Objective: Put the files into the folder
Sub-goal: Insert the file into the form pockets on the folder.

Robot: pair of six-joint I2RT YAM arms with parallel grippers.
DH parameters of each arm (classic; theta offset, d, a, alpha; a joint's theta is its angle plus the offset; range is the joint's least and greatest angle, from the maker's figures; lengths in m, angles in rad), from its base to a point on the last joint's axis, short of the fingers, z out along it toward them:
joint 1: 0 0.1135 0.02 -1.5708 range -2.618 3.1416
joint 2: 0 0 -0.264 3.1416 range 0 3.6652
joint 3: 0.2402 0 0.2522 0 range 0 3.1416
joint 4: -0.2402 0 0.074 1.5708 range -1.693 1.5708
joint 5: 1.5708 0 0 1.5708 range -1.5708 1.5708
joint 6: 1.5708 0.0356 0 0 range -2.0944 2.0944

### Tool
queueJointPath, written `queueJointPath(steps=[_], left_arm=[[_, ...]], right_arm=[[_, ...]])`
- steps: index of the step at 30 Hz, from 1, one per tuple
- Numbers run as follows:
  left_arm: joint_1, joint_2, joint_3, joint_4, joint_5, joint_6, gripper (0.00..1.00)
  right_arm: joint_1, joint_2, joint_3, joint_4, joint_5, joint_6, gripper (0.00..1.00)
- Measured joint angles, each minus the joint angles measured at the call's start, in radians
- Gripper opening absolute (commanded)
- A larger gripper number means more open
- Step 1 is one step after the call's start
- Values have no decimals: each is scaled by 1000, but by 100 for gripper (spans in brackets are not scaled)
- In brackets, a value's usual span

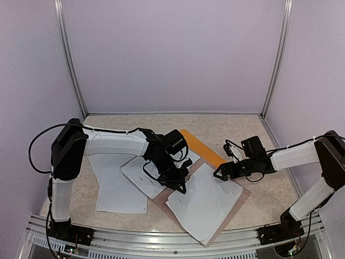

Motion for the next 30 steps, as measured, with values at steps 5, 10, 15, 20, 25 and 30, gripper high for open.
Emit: queueJointPath(steps=[5,10,15,20,25,30], left_arm=[[-2,28,30,-13,0,47,0],[-2,39,43,-28,3,92,0],[-2,40,43,-42,4,135,0],[-2,40,40,-51,7,177,0],[-2,40,38,-51,12,208,0],[-4,40,43,-53,12,245,0]], right_arm=[[0,12,2,14,-11,-6,90],[0,27,8,29,-22,-10,88],[0,34,13,31,-26,-14,87],[0,49,18,47,-31,-19,85],[0,57,18,64,-38,-19,85],[0,57,18,64,-37,-22,84]])
